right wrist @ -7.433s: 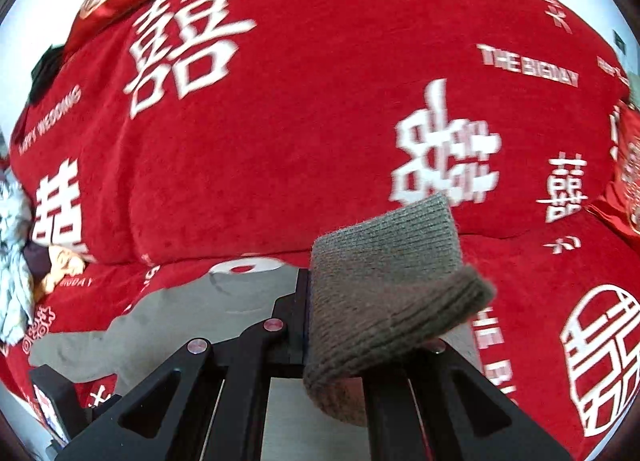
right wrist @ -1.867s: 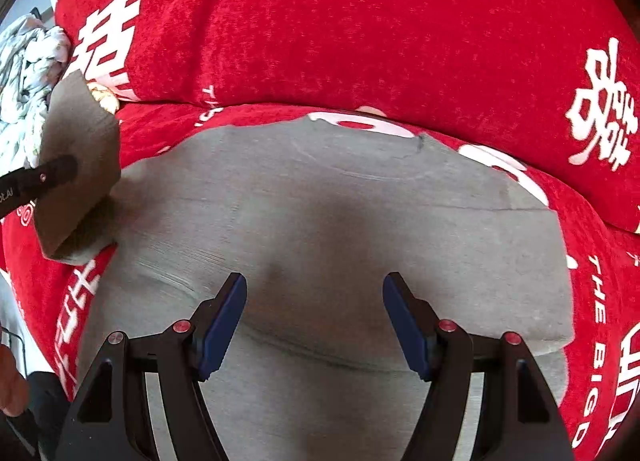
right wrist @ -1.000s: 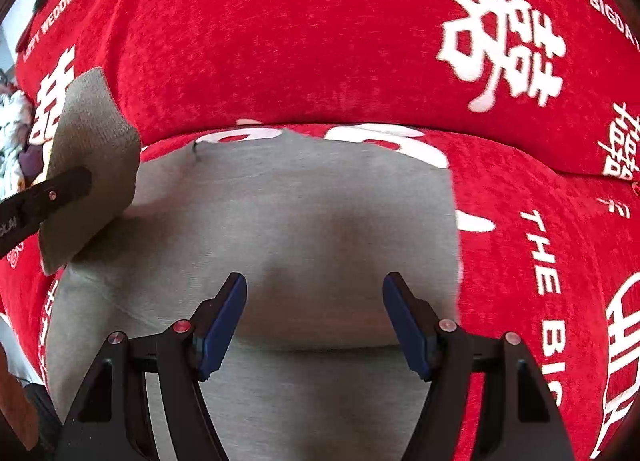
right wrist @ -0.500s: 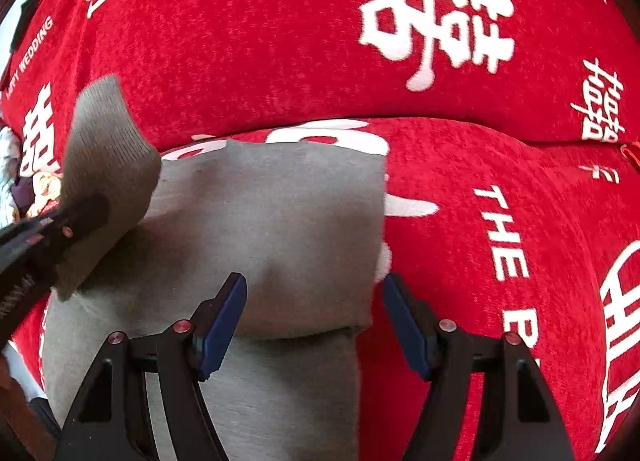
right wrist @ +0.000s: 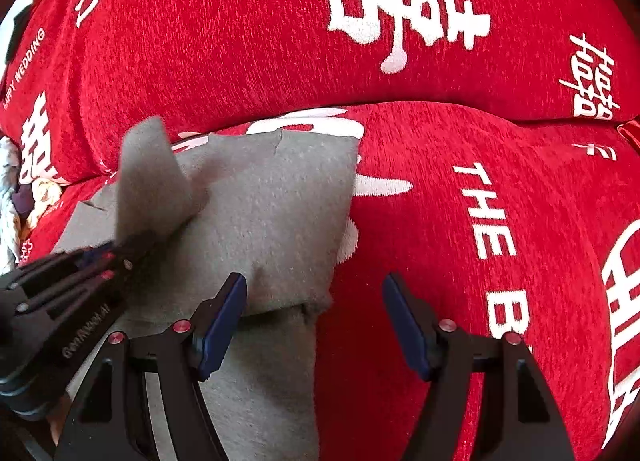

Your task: Fold small clothes

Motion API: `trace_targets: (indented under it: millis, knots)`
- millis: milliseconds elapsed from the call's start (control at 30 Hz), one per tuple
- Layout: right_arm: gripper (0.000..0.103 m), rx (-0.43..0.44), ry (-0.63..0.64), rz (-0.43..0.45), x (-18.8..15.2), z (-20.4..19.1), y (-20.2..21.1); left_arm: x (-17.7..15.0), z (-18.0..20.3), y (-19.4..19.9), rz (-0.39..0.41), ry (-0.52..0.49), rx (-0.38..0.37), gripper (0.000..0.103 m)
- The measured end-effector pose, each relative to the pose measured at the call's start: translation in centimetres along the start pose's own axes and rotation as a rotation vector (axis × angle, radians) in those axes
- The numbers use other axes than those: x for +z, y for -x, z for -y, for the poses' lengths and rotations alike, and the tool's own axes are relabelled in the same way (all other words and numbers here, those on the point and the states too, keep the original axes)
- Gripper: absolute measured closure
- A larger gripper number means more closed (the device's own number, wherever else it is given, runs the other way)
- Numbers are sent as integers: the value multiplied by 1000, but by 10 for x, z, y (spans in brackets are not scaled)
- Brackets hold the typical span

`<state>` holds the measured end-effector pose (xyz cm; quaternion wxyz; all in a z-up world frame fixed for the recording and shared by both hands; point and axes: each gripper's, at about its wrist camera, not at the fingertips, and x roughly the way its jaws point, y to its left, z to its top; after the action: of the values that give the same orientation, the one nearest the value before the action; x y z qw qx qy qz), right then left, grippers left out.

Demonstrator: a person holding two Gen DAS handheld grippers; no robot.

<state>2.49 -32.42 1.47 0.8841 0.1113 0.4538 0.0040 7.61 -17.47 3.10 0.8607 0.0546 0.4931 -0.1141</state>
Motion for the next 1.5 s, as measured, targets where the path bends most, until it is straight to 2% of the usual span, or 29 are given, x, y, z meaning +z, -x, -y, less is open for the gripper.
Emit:
trace_targets:
  millis: [233, 300, 333, 367, 433, 600, 700, 833, 933, 1100, 1167, 1200, 1300, 1367, 1500]
  knots:
    - [29, 7, 8, 3, -5, 4, 0, -5, -11, -4, -25, 33, -80, 91]
    - [29, 10, 8, 5, -6, 5, 1, -5, -13, 0, -19, 37, -118, 62]
    - [29, 11, 3, 7, -7, 5, 2, -6, -14, 3, -10, 47, -140, 32]
    - [29, 15, -1, 11, -8, 7, 4, -7, -17, 8, 20, 67, -120, 23]
    - [29, 24, -27, 23, -10, 12, 8, -7, -18, 15, 57, 64, -139, 23]
    - [29, 15, -48, 26, -14, 24, 13, -10, -27, 29, 66, 65, -164, 23]
    - [29, 40, -65, 35, -14, 26, 16, -14, -45, 40, 86, 93, -186, 23]
    - [29, 73, -44, 63, -9, 8, 18, -17, -72, 45, 116, 109, -80, 23]
    - [29, 85, 27, 79, -4, -24, 15, -18, -90, 35, 91, 129, 11, 23]
    - [29, 118, 132, 99, -1, -70, 12, -31, -116, 25, 55, 170, 36, 23]
    - [29, 139, 143, 74, -2, -76, 6, -37, -121, 20, 35, 168, 35, 23]
    - [29, 152, 139, 33, -3, -75, -2, -40, -124, 17, 23, 165, 35, 23]
    - [31, 43, 131, -67, -10, -64, -23, -49, -133, 16, 28, 148, 34, 23]
    - [32, 38, 140, -48, -16, -59, -18, -53, -137, 23, 39, 135, 36, 23]
    - [30, -92, 204, 24, -18, -74, 10, -54, -144, 41, 87, 132, 31, 23]
